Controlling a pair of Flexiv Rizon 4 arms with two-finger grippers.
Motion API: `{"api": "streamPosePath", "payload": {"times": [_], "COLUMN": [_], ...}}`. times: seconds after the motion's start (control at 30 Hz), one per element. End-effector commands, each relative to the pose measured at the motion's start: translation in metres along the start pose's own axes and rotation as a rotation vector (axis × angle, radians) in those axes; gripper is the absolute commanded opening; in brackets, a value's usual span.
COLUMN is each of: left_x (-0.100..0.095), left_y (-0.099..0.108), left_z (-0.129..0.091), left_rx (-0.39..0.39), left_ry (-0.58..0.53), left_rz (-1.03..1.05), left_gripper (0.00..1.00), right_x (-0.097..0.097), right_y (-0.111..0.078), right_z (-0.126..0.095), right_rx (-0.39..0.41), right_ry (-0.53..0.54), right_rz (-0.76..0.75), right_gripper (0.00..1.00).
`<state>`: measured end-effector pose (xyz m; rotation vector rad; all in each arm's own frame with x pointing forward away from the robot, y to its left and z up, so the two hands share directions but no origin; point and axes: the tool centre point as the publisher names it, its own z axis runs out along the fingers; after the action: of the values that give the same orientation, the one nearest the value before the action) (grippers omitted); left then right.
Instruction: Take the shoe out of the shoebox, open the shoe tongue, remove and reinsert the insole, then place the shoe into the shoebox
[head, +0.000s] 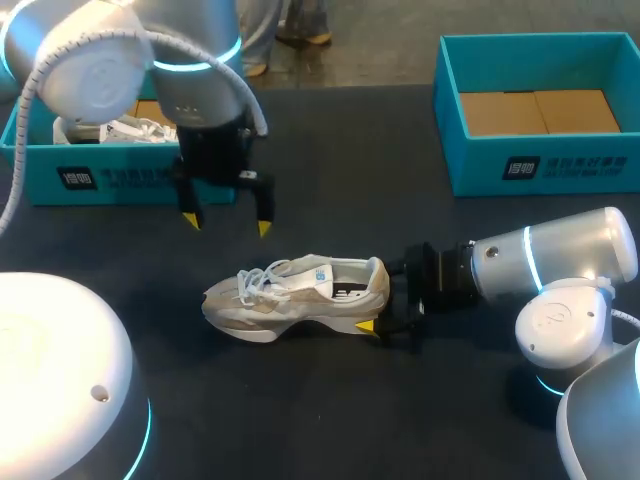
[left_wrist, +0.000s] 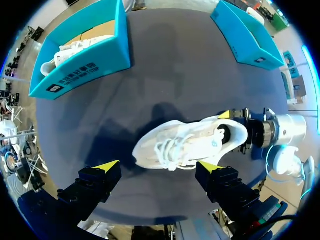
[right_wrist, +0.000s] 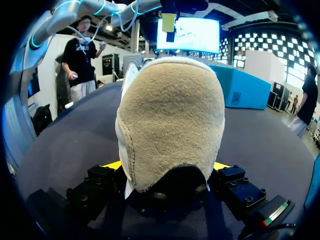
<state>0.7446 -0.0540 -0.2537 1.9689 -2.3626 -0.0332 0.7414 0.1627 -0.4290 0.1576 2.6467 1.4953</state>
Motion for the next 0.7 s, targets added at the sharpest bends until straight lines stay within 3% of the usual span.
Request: {"api": "streamPosePath", "payload": {"times": [0.03,0.7], "left_x": [0.029,0.092], "left_y": [-0.009,-0.022], "left_z": [0.012,0.046], "left_rx": [-0.019,-0.081], "left_ry": [-0.038,-0.163], "left_rz": [0.011,0.072], "left_gripper": [1.00,1.00], "right_x": [0.000,0.000], "right_y": [-0.001,-0.001], "right_z": [0.003,0.003], "right_rx": [0.000,0.000], "right_ry": [-0.002,-0.002], "right_rz": [0.000,0.000], "right_gripper": [0.00,0.00]}}
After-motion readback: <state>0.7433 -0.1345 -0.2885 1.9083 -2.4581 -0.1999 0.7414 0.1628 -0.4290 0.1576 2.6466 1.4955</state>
